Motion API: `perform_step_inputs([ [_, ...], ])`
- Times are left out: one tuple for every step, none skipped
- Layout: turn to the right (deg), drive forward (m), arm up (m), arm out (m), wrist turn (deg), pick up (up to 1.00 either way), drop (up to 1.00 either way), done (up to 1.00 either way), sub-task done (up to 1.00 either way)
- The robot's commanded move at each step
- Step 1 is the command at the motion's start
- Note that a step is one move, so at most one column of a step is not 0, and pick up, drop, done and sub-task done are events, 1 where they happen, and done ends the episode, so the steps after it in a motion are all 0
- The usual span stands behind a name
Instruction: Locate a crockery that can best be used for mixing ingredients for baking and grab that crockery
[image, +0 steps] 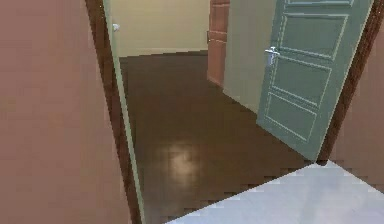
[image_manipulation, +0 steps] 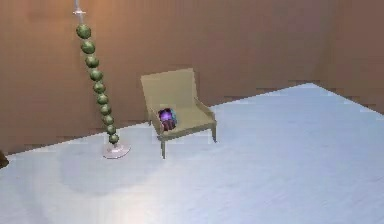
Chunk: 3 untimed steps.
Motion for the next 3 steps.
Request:
perform_step_inputs([
  [33.0,0.0,0.0,0.0,0.0,0.0,0.0,0.0,0.0],
  [0.0,0.85,0.0,0.0,0.0,0.0,0.0,0.0,0.0],
  [-45.0,0.0,0.0,0.0,0.0,0.0,0.0,0.0,0.0],
])
